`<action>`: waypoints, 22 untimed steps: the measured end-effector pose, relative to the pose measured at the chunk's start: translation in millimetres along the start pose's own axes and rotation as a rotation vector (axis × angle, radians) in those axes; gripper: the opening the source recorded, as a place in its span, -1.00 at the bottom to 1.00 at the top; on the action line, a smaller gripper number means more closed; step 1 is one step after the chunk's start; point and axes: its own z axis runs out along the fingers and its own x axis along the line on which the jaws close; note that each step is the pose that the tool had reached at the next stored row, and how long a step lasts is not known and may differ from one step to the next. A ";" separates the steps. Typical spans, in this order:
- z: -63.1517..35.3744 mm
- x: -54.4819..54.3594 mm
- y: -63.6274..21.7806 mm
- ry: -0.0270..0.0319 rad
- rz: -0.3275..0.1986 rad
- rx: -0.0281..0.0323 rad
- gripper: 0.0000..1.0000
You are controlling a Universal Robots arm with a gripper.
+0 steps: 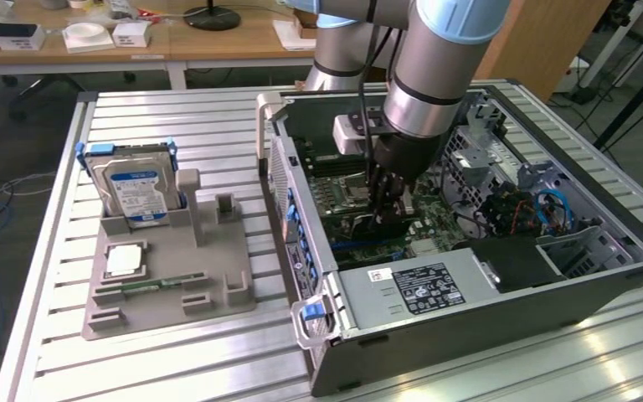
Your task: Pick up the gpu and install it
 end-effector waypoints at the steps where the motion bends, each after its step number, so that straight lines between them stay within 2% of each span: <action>1: 0.1 0.0 0.0 -0.0002 0.000 0.0001 -0.47; 6: 0.1 -0.1 0.0 -0.0002 -0.001 0.0001 -0.47; 12: 0.1 -0.7 0.0 0.0014 -0.038 -0.0004 -0.47; 22: -0.1 -4.1 0.2 0.0013 -0.039 -0.0005 -0.47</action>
